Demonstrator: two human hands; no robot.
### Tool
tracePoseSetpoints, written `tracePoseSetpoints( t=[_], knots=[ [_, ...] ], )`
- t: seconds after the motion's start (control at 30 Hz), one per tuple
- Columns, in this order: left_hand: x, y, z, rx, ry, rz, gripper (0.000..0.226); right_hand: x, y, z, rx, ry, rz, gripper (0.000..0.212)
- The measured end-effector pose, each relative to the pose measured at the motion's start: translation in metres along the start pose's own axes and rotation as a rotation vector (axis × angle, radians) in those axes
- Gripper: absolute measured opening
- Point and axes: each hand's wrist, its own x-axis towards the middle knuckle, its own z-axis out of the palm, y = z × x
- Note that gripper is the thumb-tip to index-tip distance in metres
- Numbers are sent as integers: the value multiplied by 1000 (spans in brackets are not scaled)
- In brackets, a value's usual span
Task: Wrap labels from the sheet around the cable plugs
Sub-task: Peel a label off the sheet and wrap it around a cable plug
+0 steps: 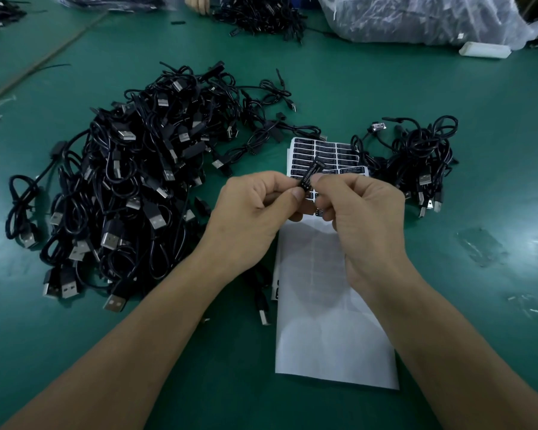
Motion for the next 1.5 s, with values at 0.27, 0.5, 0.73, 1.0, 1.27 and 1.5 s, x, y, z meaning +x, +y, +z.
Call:
tracePoseSetpoints(
  t=[0.27,0.5,0.73,1.0,1.27,1.5],
  knots=[
    [0,1,0,-14,-2,-2,14,0,1,-1,7,-20,2,28],
    [0,1,1,-7,1,-1,14,1,2,0,-2,-15,4,26],
    [-1,3,0,-6,-10,-1,14,1,3,0,-26,7,4,26],
    [-2,4,1,-23,-10,-2,12,1,2,0,-63,18,9,25],
    [-2,5,1,-17,-9,6,12,0,1,0,-21,17,27,25],
    [-1,4,1,-7,-3,-2,11,3,2,-1,-15,16,35,25]
  ],
)
